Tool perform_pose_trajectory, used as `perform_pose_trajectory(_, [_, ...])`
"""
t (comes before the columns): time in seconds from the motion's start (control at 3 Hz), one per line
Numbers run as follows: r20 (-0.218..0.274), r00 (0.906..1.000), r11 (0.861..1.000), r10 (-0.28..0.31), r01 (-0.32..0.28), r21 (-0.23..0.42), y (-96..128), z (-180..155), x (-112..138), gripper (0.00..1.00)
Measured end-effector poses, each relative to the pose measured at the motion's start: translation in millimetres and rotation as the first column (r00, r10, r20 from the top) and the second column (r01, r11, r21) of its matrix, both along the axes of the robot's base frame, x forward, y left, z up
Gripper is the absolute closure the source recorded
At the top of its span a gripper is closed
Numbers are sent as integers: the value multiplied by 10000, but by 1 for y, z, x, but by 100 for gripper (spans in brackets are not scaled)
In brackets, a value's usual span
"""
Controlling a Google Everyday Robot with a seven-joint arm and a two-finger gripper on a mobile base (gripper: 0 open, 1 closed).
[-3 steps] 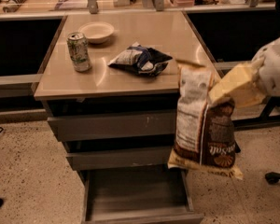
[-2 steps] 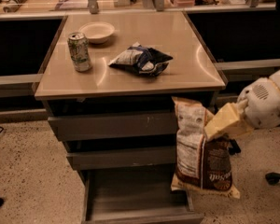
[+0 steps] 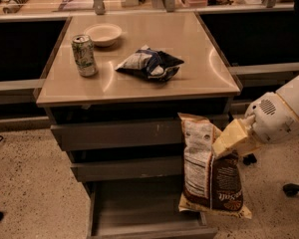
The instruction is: Place brown chip bag into bottom drawer
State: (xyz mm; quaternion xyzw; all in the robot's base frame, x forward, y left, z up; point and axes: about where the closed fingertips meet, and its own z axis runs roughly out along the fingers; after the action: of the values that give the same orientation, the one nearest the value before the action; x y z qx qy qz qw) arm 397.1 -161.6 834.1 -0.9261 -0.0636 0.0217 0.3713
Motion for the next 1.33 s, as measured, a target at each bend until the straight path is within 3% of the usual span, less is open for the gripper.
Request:
perform_pose_trajectory(0.33, [16,9999,9999,-154,154,-53,1,-28,7,100])
perform_pose_trajectory(0.67, [138,9980,9981,-622,621,29,5,-85,22,100])
perform_pose_trajectory(1.0, [413,9897,9905,-1373,1376,-46,14,-144,55,100])
perform_pose_trajectory(1.33, [124,9839,9835,-1785,1788,-265,29,-211,81,100])
